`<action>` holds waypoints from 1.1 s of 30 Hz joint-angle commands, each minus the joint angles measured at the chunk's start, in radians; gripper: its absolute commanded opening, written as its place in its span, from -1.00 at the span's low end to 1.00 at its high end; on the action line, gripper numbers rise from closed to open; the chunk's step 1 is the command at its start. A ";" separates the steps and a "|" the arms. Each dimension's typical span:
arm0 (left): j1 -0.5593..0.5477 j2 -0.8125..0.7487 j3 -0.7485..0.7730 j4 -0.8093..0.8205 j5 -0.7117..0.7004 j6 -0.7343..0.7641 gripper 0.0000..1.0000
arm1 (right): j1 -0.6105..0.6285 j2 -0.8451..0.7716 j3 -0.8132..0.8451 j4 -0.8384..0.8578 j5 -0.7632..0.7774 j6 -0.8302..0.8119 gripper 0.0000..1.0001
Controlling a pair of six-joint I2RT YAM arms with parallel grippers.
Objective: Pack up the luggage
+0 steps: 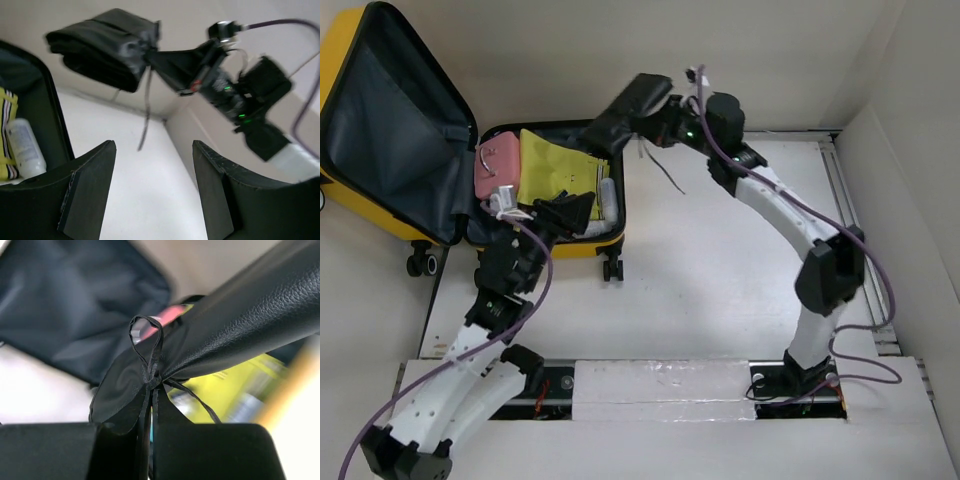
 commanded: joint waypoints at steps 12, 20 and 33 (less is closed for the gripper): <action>0.000 -0.144 0.101 -0.138 -0.270 0.016 0.17 | 0.044 0.331 0.360 -0.100 -0.220 0.029 0.40; 0.000 -0.092 0.134 -0.137 -0.258 0.016 0.17 | 0.034 0.216 0.137 -0.160 -0.127 -0.100 0.23; 0.000 -0.103 0.110 -0.273 -0.374 0.016 0.17 | 0.149 0.143 -0.102 -0.210 0.090 -0.216 -0.79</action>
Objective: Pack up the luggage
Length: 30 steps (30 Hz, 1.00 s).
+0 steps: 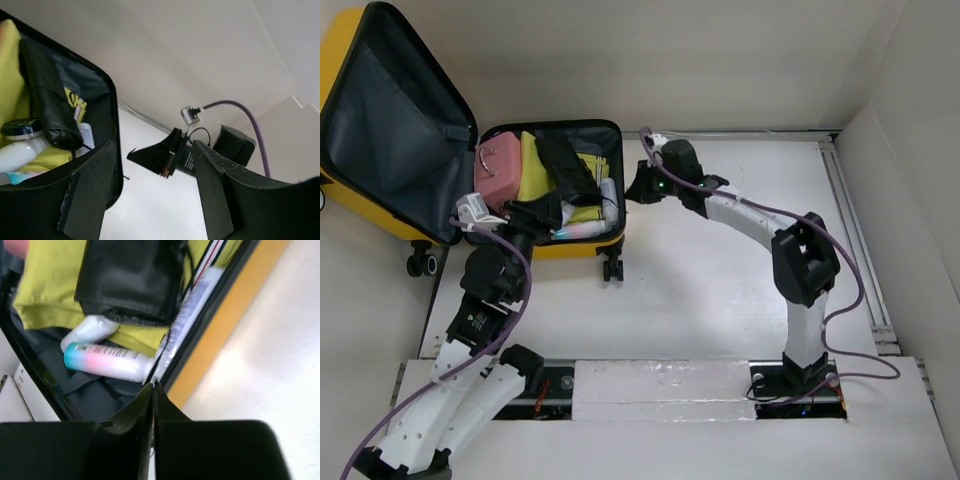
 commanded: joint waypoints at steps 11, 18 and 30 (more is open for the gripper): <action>0.000 -0.001 0.097 -0.173 -0.165 -0.011 0.17 | 0.142 -0.093 -0.162 0.043 0.155 0.010 -1.00; 0.000 0.057 0.188 -0.319 -0.383 -0.021 0.26 | 0.162 -0.092 -0.078 -0.010 0.007 -0.037 -0.83; 0.097 0.451 0.594 -0.660 -0.775 0.154 0.38 | 0.175 -0.613 -0.433 0.072 -0.018 -0.053 0.24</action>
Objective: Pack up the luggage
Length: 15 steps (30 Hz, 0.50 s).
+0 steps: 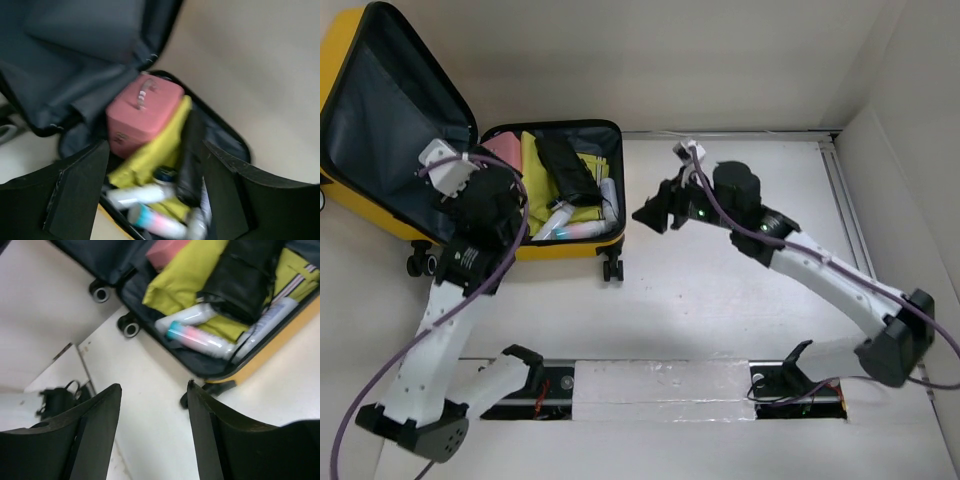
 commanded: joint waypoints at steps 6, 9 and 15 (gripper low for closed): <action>0.586 0.190 0.236 -0.203 0.397 0.086 0.32 | 0.066 -0.200 -0.343 0.134 -0.011 0.004 0.21; 0.587 0.143 0.257 -0.177 0.276 0.123 0.32 | 0.066 -0.245 -0.380 0.134 0.012 -0.006 0.21; 0.596 0.194 0.305 -0.256 0.012 0.148 0.32 | 0.066 -0.248 -0.405 0.144 -0.040 -0.006 0.21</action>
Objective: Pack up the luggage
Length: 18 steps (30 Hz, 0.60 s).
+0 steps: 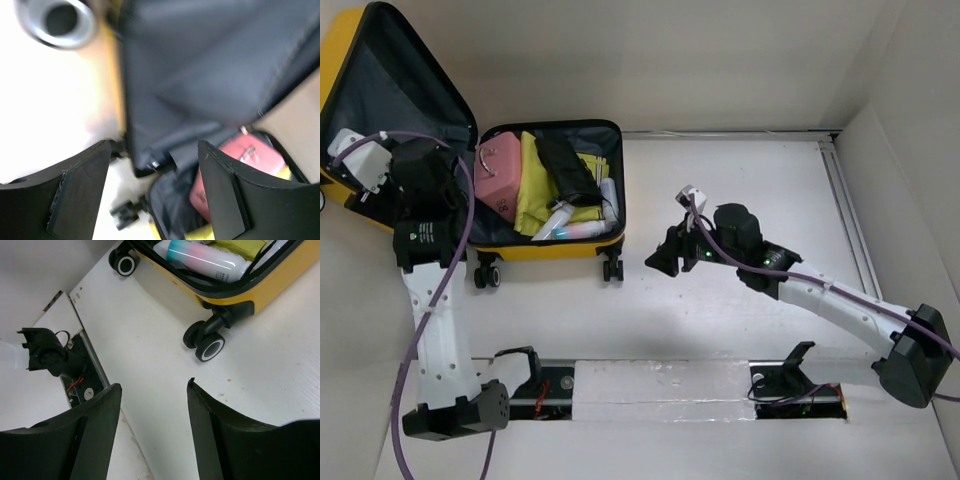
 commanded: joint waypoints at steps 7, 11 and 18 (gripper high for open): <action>0.075 0.202 0.080 -0.073 -0.208 0.061 0.32 | 0.000 -0.023 -0.006 0.068 -0.039 -0.021 0.21; 0.094 0.234 0.081 -0.040 -0.226 0.085 0.29 | 0.000 -0.023 -0.006 0.068 -0.039 -0.021 0.21; 0.094 0.334 0.161 -0.027 -0.226 0.122 0.27 | 0.000 -0.023 -0.015 0.068 -0.039 -0.031 0.21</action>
